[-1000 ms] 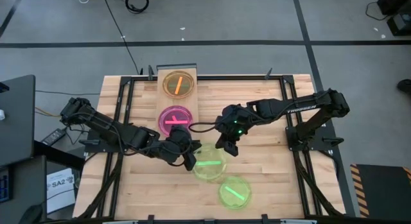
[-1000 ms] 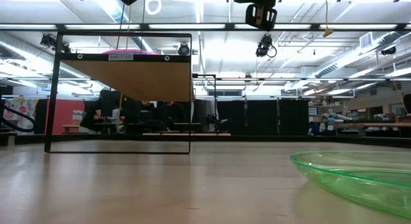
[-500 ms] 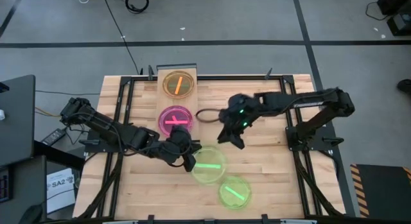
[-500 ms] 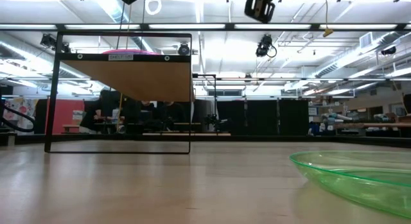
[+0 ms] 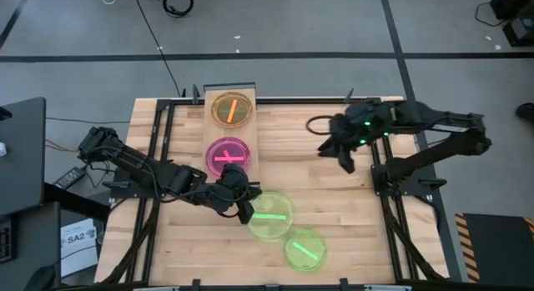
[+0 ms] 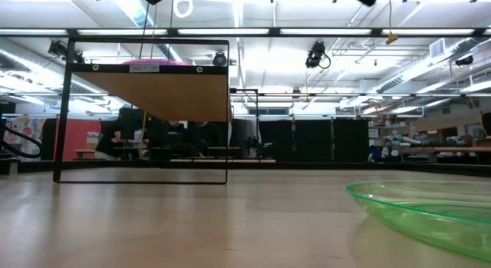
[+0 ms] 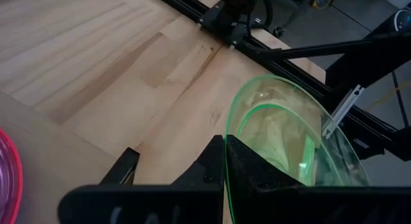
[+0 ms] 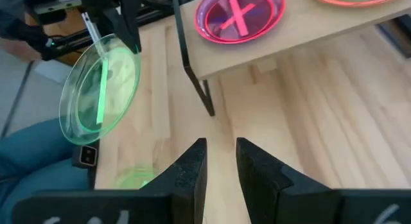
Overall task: Place and stack plates onto a shelf
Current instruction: Stack the right green plate on top of the orange plate on the shelf
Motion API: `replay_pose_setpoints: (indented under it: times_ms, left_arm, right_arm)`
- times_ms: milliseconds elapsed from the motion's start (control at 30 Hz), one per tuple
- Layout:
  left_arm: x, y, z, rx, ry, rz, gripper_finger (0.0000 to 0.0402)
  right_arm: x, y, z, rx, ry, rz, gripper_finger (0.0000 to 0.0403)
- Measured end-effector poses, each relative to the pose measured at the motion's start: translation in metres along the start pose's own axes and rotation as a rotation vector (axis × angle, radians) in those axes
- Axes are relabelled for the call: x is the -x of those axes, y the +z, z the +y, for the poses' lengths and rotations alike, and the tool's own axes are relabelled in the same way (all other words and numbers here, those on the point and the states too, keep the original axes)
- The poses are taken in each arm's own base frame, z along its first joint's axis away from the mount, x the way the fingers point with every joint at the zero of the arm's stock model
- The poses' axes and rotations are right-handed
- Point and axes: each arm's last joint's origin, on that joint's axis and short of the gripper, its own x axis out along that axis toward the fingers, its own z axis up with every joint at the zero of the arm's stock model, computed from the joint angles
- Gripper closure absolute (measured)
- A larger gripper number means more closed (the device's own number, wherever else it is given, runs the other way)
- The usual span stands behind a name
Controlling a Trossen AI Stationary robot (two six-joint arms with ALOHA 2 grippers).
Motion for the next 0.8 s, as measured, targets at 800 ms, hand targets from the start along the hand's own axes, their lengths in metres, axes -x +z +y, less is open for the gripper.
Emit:
replay_pose_setpoints:
  times_ms: [800]
  left_arm:
    - [0.014, 0.085, 0.074, -0.017, 0.08, -0.13, 0.0395]
  right_arm:
    - [-0.05, -0.067, 0.0, 0.032, 0.061, -0.127, 0.0313]
